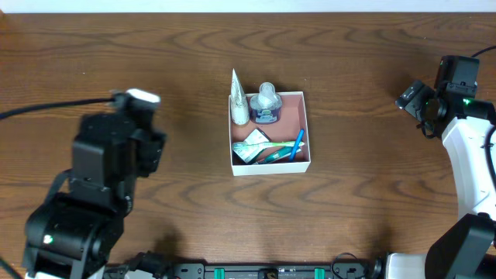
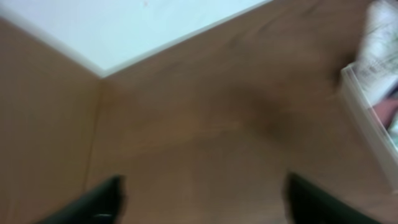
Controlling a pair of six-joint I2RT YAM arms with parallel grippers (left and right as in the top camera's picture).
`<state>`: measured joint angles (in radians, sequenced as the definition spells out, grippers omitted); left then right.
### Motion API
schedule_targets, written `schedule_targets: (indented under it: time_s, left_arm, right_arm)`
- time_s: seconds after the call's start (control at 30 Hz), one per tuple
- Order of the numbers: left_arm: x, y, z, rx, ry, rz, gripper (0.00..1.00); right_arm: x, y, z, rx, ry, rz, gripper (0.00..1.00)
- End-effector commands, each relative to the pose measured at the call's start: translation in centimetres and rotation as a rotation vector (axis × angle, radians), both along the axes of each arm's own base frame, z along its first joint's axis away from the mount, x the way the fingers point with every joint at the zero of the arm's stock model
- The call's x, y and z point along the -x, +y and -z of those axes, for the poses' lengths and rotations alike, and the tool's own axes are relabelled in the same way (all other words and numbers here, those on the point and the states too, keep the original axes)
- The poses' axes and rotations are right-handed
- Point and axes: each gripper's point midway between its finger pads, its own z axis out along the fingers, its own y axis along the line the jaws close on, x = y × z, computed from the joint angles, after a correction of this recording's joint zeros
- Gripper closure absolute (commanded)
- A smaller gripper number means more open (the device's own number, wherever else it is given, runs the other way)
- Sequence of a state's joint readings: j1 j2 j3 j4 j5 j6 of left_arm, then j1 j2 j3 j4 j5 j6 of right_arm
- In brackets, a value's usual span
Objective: Pack container
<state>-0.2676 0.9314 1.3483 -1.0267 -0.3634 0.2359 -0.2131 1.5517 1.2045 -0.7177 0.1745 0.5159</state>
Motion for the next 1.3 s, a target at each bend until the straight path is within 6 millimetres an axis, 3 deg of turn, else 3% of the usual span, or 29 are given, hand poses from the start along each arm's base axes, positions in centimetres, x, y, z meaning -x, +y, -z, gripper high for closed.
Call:
schedule_targets:
  time_s: [0.0, 0.1, 0.2, 0.3, 0.47, 0.73, 0.9, 1.03, 1.17, 1.27]
  left_arm:
    - [0.9, 1.7, 0.6, 0.162, -0.023, -0.201, 0.02]
    - [1.2, -0.1, 1.7, 0.339, 0.016, -0.220, 0.02]
    - [1.5, -0.3, 2.3, 0.326, 0.055, -0.201, 0.02]
    - [3.5, -0.1, 4.2, 0.297, 0.170, -0.211, 0.02]
    - [7.5, -2.2, 7.5, 0.391, 0.405, -0.172, 0.02]
    - [8.8, -4.9, 11.8, 0.523, 0.566, -0.144, 0.02]
    - [6.3, -4.3, 14.4, 0.558, 0.362, -0.135, 0.02]
    - [3.9, -2.7, 15.1, 0.569, 0.102, -0.141, 0.02]
    - [1.8, 0.0, 13.0, 0.571, -0.245, -0.184, 0.02]
    - [1.4, 1.5, 10.7, 0.577, -0.467, -0.190, 0.02]
  right_arm:
    - [-0.1, -0.2, 0.1, -0.001, 0.000, 0.014, 0.01]
    - [-0.1, -0.2, 0.1, -0.001, 0.000, 0.014, 0.01]
    - [-0.1, -0.2, 0.1, -0.001, 0.000, 0.014, 0.01]
    - [-0.1, -0.2, 0.1, -0.001, 0.000, 0.014, 0.01]
    - [-0.1, -0.2, 0.1, -0.001, 0.000, 0.014, 0.01]
    - [-0.1, -0.2, 0.1, -0.001, 0.000, 0.014, 0.01]
    - [-0.1, -0.2, 0.1, -0.001, 0.000, 0.014, 0.01]
    - [-0.1, -0.2, 0.1, -0.001, 0.000, 0.014, 0.01]
    - [-0.1, -0.2, 0.1, -0.001, 0.000, 0.014, 0.01]
    - [-0.1, -0.2, 0.1, -0.001, 0.000, 0.014, 0.01]
